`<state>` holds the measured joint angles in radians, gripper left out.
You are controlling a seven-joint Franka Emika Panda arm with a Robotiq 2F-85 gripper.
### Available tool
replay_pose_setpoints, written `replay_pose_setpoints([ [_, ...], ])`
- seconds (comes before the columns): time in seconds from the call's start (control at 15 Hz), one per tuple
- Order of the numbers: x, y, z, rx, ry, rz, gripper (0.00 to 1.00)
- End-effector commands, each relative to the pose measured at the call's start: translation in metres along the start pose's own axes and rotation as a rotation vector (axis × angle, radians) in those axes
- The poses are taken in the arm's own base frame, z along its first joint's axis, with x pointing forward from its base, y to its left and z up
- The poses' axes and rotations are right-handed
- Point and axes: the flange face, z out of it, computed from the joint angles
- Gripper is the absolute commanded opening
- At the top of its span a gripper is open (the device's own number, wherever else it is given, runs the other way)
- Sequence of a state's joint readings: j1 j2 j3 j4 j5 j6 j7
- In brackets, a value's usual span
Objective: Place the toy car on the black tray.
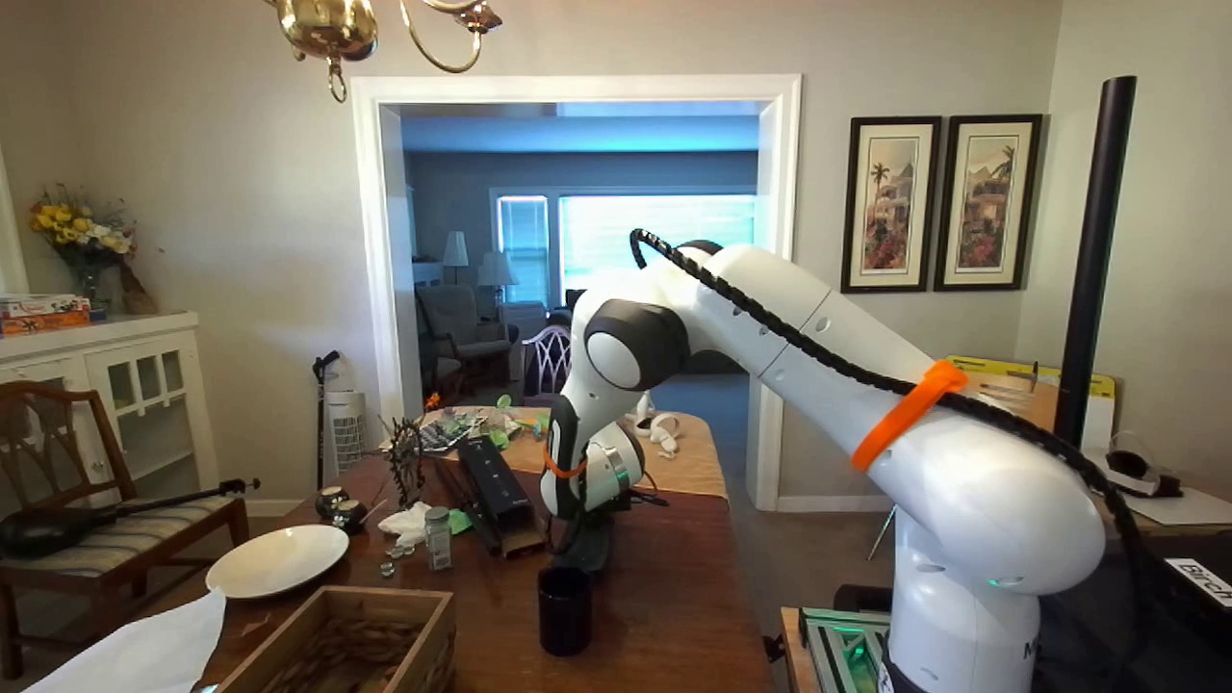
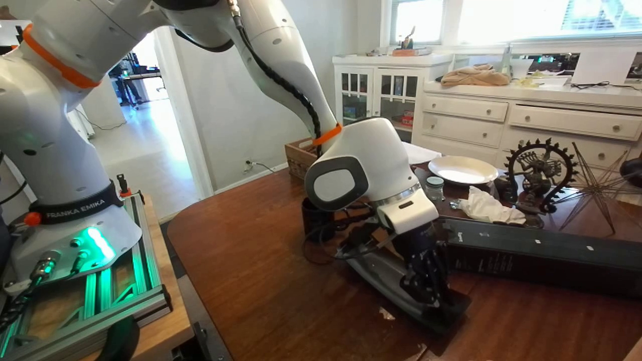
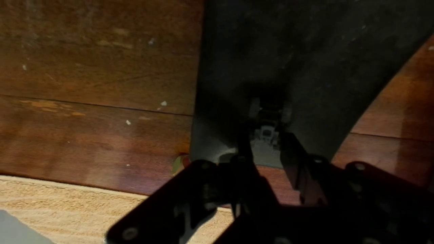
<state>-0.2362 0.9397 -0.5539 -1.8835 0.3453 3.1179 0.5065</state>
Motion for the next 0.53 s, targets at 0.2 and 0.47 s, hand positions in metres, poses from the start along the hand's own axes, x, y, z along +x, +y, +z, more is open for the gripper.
replay_pose_setpoints([
  [0.2,-0.012,-0.01,0.0,-0.006,-0.005,0.025,0.07],
  [0.47,-0.02,-0.014,0.0,-0.011,-0.008,0.01,0.07],
])
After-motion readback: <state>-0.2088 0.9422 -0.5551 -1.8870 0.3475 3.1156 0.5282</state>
